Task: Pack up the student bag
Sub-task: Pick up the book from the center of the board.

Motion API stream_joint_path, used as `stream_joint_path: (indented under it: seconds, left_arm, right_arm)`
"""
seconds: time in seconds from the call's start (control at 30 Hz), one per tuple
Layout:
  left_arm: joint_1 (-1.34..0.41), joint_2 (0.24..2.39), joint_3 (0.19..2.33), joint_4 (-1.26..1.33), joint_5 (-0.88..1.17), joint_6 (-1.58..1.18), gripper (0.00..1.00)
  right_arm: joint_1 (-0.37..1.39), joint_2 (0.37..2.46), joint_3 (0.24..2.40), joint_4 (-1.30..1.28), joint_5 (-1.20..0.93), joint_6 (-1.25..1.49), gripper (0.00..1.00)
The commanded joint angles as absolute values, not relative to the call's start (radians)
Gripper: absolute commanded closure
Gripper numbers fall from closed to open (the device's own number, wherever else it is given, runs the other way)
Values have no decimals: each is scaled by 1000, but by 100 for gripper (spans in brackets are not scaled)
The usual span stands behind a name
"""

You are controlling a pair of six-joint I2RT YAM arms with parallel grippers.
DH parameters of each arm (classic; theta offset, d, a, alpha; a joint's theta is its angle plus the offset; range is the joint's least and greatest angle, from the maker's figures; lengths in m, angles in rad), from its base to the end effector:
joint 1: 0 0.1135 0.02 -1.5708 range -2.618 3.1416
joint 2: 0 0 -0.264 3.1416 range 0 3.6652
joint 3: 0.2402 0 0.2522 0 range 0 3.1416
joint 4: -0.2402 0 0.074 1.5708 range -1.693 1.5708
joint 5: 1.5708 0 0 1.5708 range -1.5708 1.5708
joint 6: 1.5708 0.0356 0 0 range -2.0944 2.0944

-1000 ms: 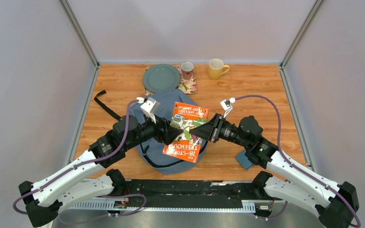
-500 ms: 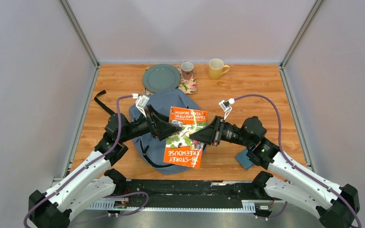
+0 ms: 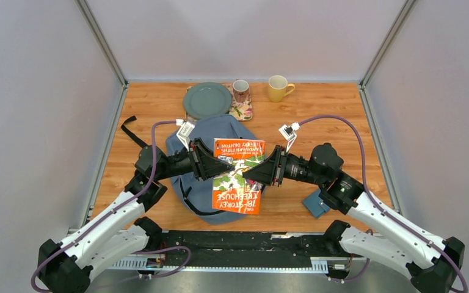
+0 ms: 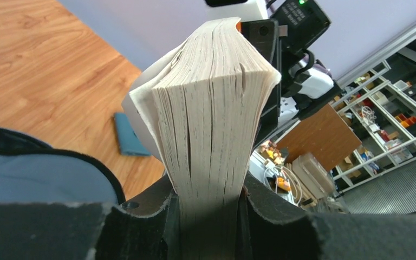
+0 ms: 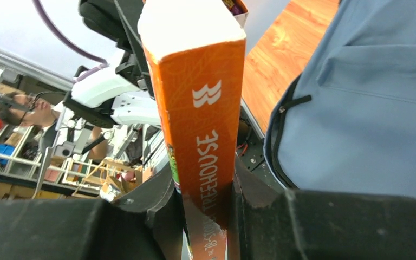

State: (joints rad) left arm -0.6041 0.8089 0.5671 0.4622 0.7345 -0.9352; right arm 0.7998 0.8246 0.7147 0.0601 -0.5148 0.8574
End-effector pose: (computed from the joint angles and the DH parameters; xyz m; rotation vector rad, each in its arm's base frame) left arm 0.1411 -0.1264 0.3261 0.4633 1.5970 -1.7167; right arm 0.1238 0.1526 0.3349 -0.4090 1.8589 1.6231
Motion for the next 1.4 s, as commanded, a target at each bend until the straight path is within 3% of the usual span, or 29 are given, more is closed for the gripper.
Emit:
stream_joint_path:
  seconds: [0.0, 0.07, 0.1, 0.17, 0.23, 0.53, 0.8, 1.0, 1.37]
  left_arm:
    - [-601, 790, 636, 250, 664, -798, 100]
    - [-601, 769, 638, 196, 628, -781, 100]
    - [-601, 759, 631, 189, 620, -766, 100]
    - [-601, 736, 630, 146, 586, -741, 100]
    - [-601, 726, 635, 98, 548, -704, 100]
    - [-601, 723, 678, 29, 477, -640, 100]
    - [-601, 701, 704, -8, 330, -641, 100]
    - [-601, 672, 588, 204, 262, -834, 100]
    - [-601, 643, 301, 819, 124, -1190, 100]
  right_arm:
    - [798, 750, 801, -144, -269, 776, 71]
    - [798, 707, 790, -201, -194, 775, 56]
    - [798, 695, 779, -210, -137, 778, 44]
    - [798, 672, 782, -257, -59, 781, 33]
    - [798, 669, 801, -297, -6, 781, 30]
    - [798, 663, 816, -399, 222, 833, 28]
    - [798, 683, 812, -417, 146, 894, 24]
    - [846, 666, 710, -302, 74, 982, 23]
    - [986, 681, 554, -24, 103, 1087, 21]
